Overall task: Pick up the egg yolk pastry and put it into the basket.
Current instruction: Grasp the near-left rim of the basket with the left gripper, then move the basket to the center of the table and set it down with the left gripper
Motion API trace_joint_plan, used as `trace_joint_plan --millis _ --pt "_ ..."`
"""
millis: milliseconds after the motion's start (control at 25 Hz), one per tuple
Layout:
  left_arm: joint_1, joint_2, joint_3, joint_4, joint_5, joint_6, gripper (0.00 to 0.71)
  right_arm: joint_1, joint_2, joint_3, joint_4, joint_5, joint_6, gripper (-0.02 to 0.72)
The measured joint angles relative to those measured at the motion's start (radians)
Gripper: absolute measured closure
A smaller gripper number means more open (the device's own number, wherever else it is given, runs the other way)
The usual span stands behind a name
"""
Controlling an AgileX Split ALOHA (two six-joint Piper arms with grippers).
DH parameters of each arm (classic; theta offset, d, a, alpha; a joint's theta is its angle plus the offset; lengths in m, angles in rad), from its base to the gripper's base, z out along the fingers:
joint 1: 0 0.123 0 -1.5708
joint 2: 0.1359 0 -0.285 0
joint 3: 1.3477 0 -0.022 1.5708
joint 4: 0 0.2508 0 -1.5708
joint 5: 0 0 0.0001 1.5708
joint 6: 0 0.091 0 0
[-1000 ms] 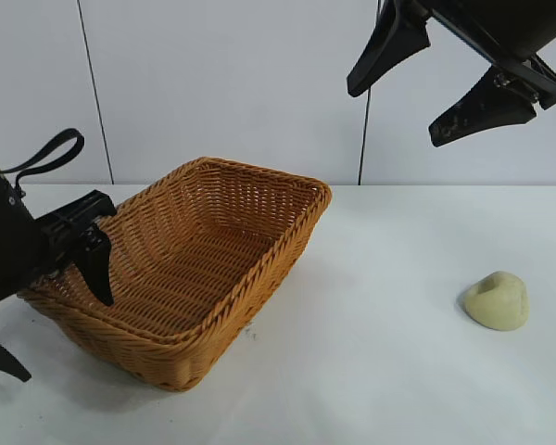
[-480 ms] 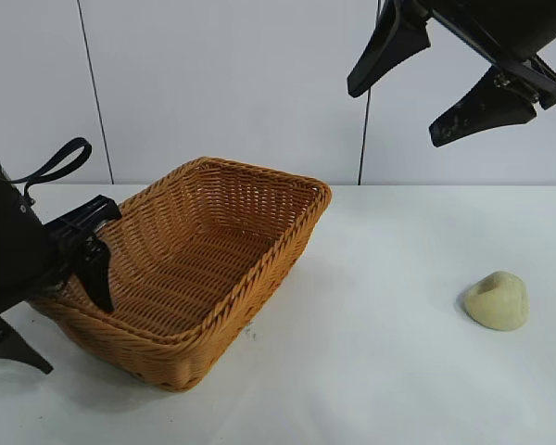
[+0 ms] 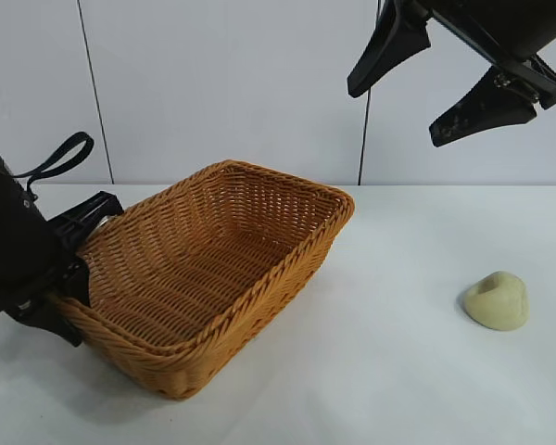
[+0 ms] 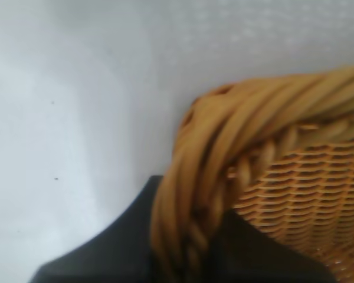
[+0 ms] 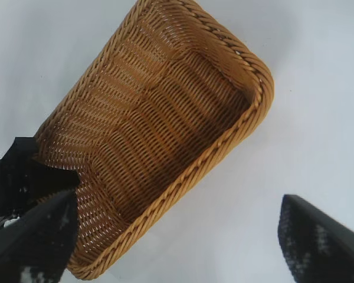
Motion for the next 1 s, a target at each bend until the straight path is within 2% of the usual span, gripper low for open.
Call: trace_joint_plan --millis 120,400,840,1000 --pt "0.025 -0.002 -0.074 -0.007 0.082 0.080 0.619 0.000 0.000 0.000 -0.001 0.001 0.000 0.047" --pt "0.118 0.014 -0.285 -0.070 0.265 0.481 0.619 0.000 0.000 0.000 -0.008 0.003 0.000 0.047" --pt "0.126 0.246 -0.612 -0.071 0.571 0.849 0.620 0.000 0.000 0.000 -0.008 0.008 0.000 0.047" --pt "0.126 0.275 -0.634 -0.082 0.579 0.875 0.620 0.000 0.000 0.000 -0.010 0.011 0.000 0.047"
